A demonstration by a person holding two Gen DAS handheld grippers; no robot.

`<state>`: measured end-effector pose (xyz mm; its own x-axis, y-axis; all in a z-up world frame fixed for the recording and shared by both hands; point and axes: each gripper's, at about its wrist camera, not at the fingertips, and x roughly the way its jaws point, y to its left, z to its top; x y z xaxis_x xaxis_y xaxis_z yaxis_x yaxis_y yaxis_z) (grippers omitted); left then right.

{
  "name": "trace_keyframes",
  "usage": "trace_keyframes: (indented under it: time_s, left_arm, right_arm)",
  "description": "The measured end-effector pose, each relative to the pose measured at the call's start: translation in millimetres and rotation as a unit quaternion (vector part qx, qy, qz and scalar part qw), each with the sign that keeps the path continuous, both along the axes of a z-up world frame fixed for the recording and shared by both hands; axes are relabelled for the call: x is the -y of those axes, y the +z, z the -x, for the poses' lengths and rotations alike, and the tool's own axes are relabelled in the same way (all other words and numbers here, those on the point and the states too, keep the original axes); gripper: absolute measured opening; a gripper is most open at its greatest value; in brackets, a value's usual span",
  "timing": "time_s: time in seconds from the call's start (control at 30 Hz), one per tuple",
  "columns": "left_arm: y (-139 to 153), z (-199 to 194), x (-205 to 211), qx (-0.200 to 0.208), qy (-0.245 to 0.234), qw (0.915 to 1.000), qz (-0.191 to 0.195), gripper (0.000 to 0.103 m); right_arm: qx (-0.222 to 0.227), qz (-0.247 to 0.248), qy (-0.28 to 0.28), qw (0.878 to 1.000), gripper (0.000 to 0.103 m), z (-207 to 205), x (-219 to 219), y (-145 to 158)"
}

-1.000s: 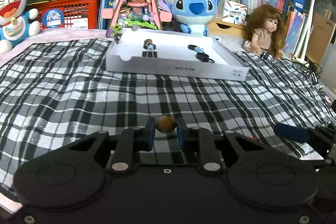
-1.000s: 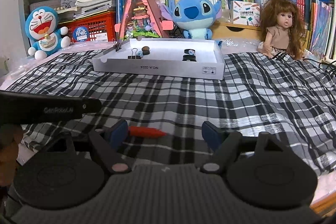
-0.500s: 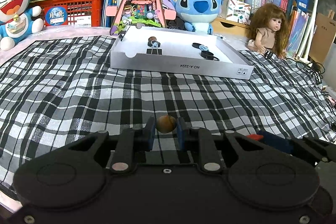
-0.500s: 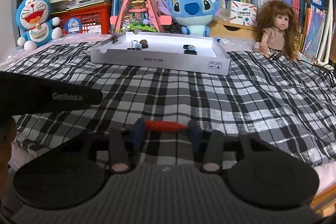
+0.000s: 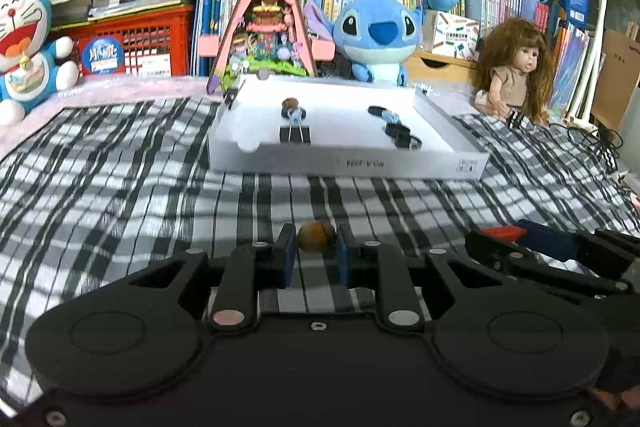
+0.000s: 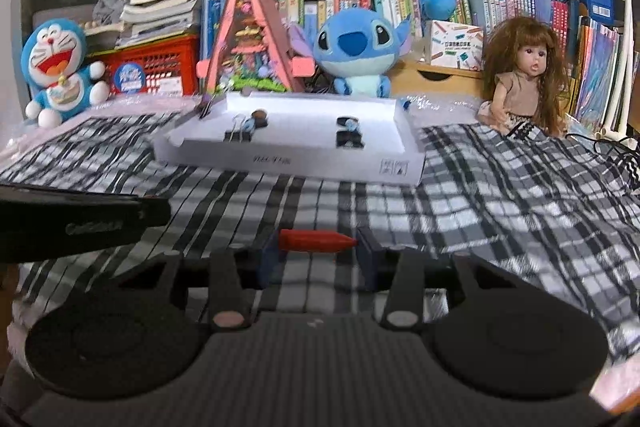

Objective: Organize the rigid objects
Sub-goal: 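Carry the brown ball and red stick with both tools into the white box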

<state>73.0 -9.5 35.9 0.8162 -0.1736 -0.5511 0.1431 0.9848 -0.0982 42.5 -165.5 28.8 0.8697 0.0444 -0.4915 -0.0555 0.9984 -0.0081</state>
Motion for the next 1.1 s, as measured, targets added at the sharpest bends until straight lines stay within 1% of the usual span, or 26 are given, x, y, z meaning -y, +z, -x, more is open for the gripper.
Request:
trace_keyframes:
  time_s: [0.23,0.4,0.67,0.77,0.93,1.1]
  left_arm:
    - [16.8,-18.6,3.6,0.015,-0.005,0.9999,-0.001,0.02]
    - [25.4,-38.5,2.1,0.007,-0.009,0.9999,0.005,0.02]
    - [44.1,-83.3,4.5,0.0,-0.005,1.0,0.004,0.02]
    - [47.9,-98.6,9.1,-0.004,-0.006,1.0,0.002,0.02]
    - [49.0,-120.4,17.1,-0.001,-0.007,1.0,-0.006,0.02]
    - [46.8,-156.1,23.8,-0.012,-0.008,0.9998,-0.01,0.02]
  right_arm:
    - [0.001,-0.017,-0.009,1.0,0.047,-21.9,16.8,12.7]
    - [-0.002,-0.025,-0.008,1.0,0.047,-37.9,27.2,20.5]
    - [-0.009,-0.049,-0.001,0.999,0.047,-77.3,42.8,41.9]
    - [-0.007,-0.047,0.001,0.999,0.047,-91.2,43.7,47.3]
    - [-0.014,-0.058,0.005,0.998,0.047,-114.3,45.8,49.0]
    - [-0.019,-0.054,0.014,0.998,0.047,-140.6,44.8,46.6]
